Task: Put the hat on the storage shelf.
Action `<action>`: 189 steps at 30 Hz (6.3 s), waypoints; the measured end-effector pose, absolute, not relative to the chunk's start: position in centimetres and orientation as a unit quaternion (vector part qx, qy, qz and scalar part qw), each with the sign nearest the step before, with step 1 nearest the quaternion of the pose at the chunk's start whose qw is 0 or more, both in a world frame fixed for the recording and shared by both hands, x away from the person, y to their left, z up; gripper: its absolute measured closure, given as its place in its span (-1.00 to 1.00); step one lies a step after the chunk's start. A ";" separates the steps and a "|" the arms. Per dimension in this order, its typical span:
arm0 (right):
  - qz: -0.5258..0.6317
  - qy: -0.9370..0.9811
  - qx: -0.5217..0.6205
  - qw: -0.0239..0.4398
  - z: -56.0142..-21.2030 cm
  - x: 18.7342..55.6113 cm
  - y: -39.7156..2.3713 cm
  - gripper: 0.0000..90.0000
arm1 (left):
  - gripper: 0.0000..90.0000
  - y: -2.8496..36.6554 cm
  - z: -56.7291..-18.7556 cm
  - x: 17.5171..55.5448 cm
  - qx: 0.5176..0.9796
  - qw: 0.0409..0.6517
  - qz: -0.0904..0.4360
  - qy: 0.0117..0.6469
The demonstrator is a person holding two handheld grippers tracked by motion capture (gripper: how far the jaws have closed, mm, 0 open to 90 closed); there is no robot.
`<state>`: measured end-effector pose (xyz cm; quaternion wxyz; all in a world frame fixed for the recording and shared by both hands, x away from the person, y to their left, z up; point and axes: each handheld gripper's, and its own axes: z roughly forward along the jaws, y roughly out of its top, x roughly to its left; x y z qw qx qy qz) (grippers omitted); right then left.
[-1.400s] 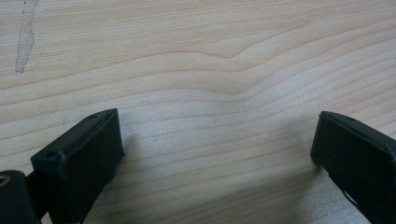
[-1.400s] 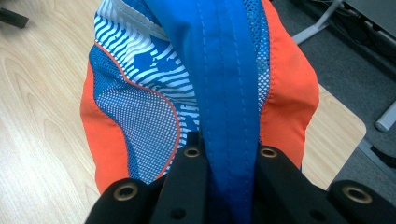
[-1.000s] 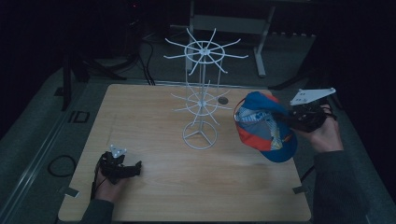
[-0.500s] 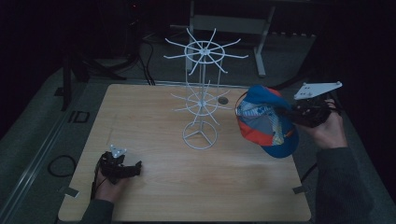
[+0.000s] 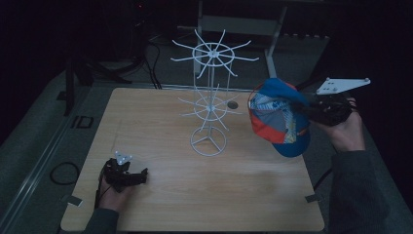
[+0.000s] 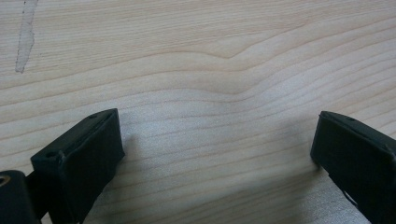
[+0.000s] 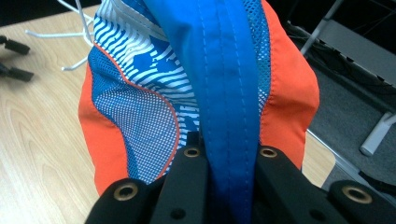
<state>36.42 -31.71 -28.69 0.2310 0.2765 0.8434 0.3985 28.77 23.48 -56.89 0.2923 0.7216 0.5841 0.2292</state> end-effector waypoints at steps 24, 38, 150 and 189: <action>0.433 0.831 0.266 0.225 -25.8 36.5 -31.9 0.96 | -0.94 23.5 -56.9 28.8 0.722 0.292 0.230 0.584; 0.446 0.823 0.267 0.229 -24.9 36.6 -32.2 0.96 | -0.94 23.5 -56.9 28.8 0.722 0.292 0.229 0.584; 0.549 0.759 0.277 0.214 -24.3 38.8 -29.7 0.95 | -0.94 23.5 -56.9 28.8 0.723 0.292 0.229 0.583; 0.415 0.830 0.308 0.211 -31.2 37.7 -27.6 -0.56 | -0.94 23.5 -56.9 28.8 0.722 0.293 0.230 0.583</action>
